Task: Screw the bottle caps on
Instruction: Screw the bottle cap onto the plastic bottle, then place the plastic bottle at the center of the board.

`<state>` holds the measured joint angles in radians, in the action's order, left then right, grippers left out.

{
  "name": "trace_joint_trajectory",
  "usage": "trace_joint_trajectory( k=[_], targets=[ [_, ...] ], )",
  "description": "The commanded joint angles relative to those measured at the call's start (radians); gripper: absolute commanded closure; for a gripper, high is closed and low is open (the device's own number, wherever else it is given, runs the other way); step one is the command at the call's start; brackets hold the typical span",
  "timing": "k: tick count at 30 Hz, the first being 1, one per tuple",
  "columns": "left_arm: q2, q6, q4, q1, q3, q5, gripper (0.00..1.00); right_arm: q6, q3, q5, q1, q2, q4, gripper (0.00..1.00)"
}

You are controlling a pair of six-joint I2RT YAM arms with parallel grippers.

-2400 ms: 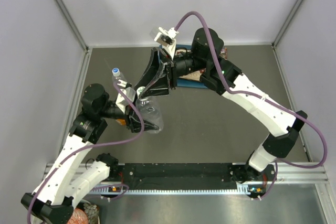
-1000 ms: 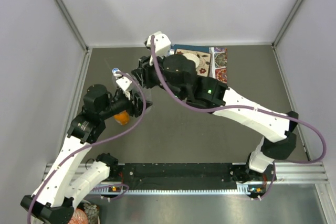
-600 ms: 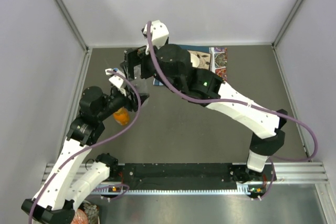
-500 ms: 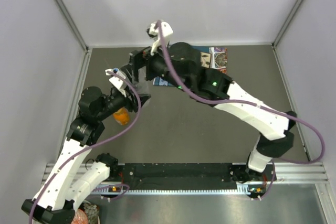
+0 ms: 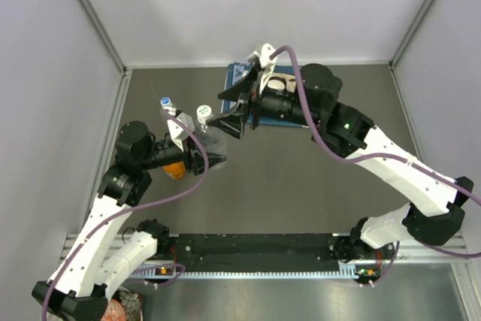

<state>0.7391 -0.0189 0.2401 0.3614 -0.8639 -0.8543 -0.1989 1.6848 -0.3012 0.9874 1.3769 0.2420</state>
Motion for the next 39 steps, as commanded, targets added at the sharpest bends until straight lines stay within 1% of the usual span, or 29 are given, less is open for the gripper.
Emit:
trace_joint_trajectory(
  k=[1,3,5,7,10,11,12,19,21,23,24,25,27,28,29,30,32,33,34,35,39],
  targets=[
    [0.008,-0.042,0.01,-0.006,-0.041,-0.12,0.84,0.044,-0.057,-0.229,0.004,-0.006,-0.159,0.19],
    [0.009,-0.05,0.019,-0.006,-0.043,-0.12,0.83,0.046,-0.059,-0.283,0.004,0.001,-0.171,0.22],
    [0.011,-0.05,0.015,-0.006,-0.043,-0.118,0.83,0.046,-0.057,-0.3,0.004,0.007,-0.176,0.25],
    [0.014,-0.044,0.011,-0.004,-0.043,-0.123,0.82,0.047,-0.057,-0.305,0.004,0.016,-0.178,0.27],
    [0.014,-0.036,0.007,-0.006,-0.043,-0.126,0.81,0.042,-0.056,-0.314,0.005,0.027,-0.184,0.34],
    [0.014,-0.036,0.007,-0.006,-0.044,-0.124,0.8,0.041,-0.054,-0.317,0.005,0.03,-0.185,0.38],
    [0.013,-0.032,0.008,-0.006,-0.044,-0.126,0.8,0.039,-0.051,-0.326,0.005,0.031,-0.187,0.4],
    [0.014,-0.018,0.007,-0.004,-0.052,-0.129,0.77,0.036,-0.051,-0.338,0.005,0.059,-0.178,0.5],
    [0.014,-0.012,0.005,-0.004,-0.053,-0.137,0.76,0.039,-0.051,-0.331,0.005,0.063,-0.176,0.55],
    [0.011,-0.009,0.007,-0.006,-0.053,-0.15,0.75,0.039,-0.051,-0.325,0.005,0.071,-0.181,0.64],
    [0.008,-0.006,0.007,-0.004,-0.052,-0.15,0.75,0.041,-0.051,-0.325,0.007,0.074,-0.184,0.7],
    [0.006,-0.006,0.01,-0.004,-0.052,-0.149,0.75,0.042,-0.051,-0.325,0.005,0.073,-0.185,0.81],
    [0.0,-0.007,0.014,-0.004,-0.053,-0.14,0.68,0.044,-0.06,-0.319,0.005,0.074,-0.19,0.89],
    [-0.003,-0.009,0.021,-0.004,-0.055,-0.135,0.63,0.046,-0.062,-0.316,0.005,0.074,-0.191,0.92],
    [-0.006,-0.01,0.033,-0.006,-0.057,-0.132,0.56,0.049,-0.066,-0.308,0.005,0.074,-0.193,0.93],
    [-0.01,-0.018,0.044,-0.006,-0.066,-0.12,0.39,0.052,-0.068,-0.303,0.005,0.071,-0.19,0.94],
    [-0.021,-0.039,0.089,-0.006,-0.078,-0.092,0.24,0.067,-0.074,-0.285,0.005,0.07,-0.188,0.96],
    [-0.024,-0.047,0.112,-0.006,-0.093,-0.072,0.1,0.073,-0.077,-0.279,0.005,0.062,-0.187,0.96],
    [-0.03,-0.056,0.132,-0.006,-0.099,-0.027,0.04,0.087,-0.079,-0.271,0.007,0.059,-0.182,0.98],
    [-0.043,-0.078,0.177,-0.006,-0.106,-0.005,0.02,0.096,-0.08,-0.256,0.004,0.056,-0.175,0.98],
    [-0.095,-0.087,0.24,-0.006,-0.129,0.136,0.01,0.13,-0.106,-0.213,0.002,0.037,-0.159,1.0]
  ],
)
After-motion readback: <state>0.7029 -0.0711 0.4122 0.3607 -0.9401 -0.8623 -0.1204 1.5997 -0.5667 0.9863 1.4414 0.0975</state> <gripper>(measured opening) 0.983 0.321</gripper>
